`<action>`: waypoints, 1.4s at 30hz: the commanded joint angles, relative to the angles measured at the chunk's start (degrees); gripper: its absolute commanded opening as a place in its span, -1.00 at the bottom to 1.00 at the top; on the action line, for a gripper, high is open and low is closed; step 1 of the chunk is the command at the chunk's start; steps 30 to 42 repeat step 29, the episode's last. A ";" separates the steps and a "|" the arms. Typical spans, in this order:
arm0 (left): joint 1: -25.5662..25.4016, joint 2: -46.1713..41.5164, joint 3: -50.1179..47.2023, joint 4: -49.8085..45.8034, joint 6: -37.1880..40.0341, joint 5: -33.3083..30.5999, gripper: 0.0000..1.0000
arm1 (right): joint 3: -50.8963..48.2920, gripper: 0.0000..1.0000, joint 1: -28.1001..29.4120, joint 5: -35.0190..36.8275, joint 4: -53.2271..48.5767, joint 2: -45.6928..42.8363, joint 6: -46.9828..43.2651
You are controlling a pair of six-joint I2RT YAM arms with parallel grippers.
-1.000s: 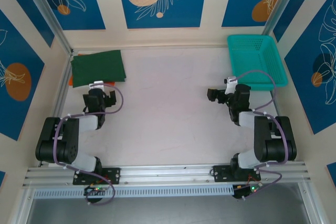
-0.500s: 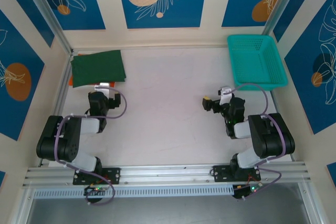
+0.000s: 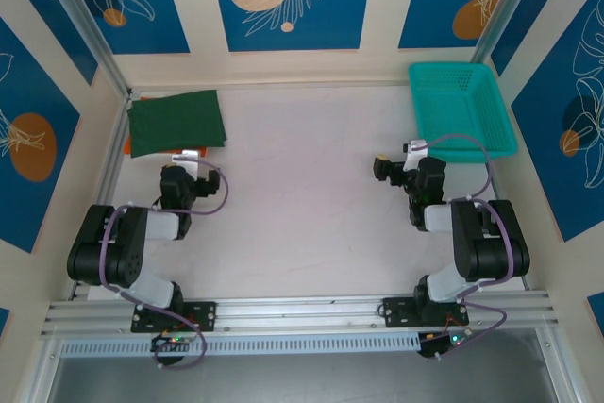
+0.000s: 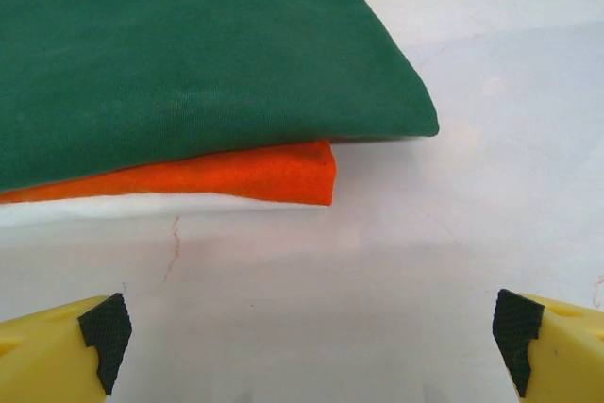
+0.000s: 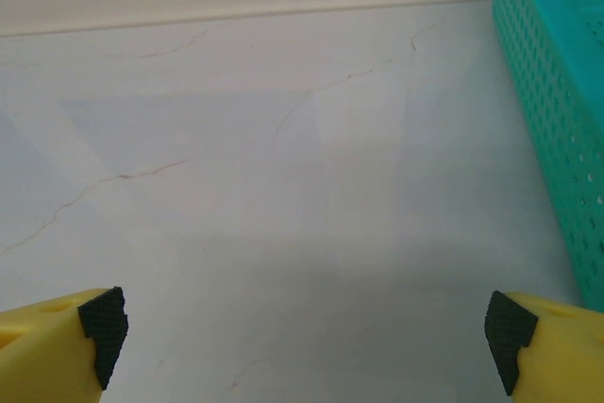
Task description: Fold and stack the t-shirts
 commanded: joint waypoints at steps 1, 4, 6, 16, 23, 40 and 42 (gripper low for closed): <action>0.54 0.13 0.76 0.68 -0.18 1.72 1.00 | -0.10 0.98 0.22 1.60 -0.10 0.02 0.50; 0.48 0.21 0.77 0.87 -0.22 1.63 1.00 | -0.07 0.98 0.24 1.63 -0.17 0.06 0.50; 0.46 0.17 0.77 0.85 -0.22 1.58 1.00 | -0.15 0.99 0.21 1.61 -0.21 0.06 0.50; 0.34 0.08 0.41 1.22 -0.13 1.54 1.00 | -0.04 0.99 0.22 1.60 -0.24 0.05 0.50; 0.35 0.04 0.41 1.33 -0.13 1.54 1.00 | 0.54 0.99 -0.37 0.28 -1.23 0.23 0.85; 0.35 0.04 0.41 1.29 -0.14 1.54 1.00 | -0.05 0.99 -0.21 0.48 -0.62 -0.02 0.70; 0.35 0.04 0.41 1.29 -0.14 1.54 1.00 | -0.05 0.99 -0.21 0.48 -0.62 -0.02 0.70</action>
